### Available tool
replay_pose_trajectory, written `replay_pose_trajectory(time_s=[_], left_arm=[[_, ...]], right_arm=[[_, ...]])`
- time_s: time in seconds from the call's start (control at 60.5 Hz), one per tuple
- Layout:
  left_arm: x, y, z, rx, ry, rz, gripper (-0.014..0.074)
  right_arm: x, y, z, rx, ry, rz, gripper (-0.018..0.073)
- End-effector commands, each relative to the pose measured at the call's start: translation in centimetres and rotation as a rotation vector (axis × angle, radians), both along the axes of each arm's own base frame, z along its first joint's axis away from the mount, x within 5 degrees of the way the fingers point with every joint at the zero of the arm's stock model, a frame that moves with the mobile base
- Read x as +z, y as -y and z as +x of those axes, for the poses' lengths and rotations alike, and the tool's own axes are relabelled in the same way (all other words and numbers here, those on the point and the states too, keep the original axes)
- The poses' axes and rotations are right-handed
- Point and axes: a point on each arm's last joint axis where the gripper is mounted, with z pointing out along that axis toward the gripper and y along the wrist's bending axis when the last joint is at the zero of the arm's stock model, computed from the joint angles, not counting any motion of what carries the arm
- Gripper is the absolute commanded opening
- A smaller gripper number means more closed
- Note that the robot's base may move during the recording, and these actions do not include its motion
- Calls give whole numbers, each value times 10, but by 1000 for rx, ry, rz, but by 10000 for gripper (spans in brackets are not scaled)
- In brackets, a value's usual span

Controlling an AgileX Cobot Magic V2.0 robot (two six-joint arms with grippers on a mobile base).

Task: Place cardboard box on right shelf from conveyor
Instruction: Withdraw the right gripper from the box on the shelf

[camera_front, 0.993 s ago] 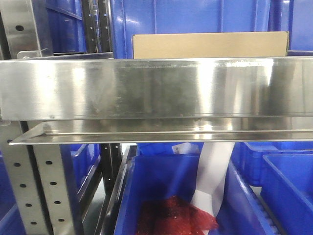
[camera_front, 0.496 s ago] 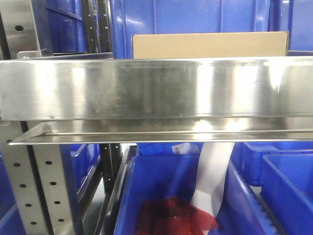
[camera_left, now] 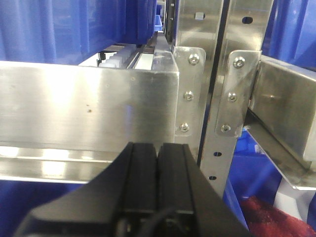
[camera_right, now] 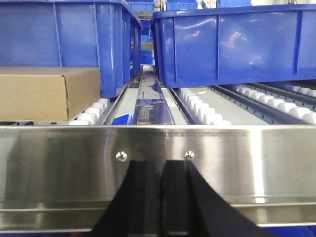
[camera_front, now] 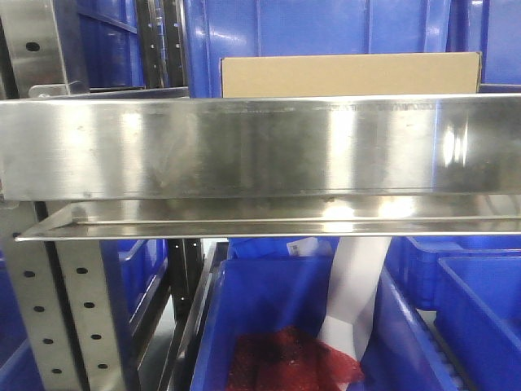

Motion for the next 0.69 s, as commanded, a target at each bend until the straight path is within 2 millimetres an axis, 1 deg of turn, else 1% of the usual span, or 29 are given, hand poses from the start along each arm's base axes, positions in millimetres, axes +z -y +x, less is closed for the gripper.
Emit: replay_pose_trajectory(time_s=[0.0, 0.678], left_arm=[[6, 0, -1, 0, 92, -10, -116], [6, 0, -1, 0, 92, -10, -116]], right_arm=[[11, 0, -3, -4, 117, -9, 57], [11, 0, -3, -4, 117, -9, 57]])
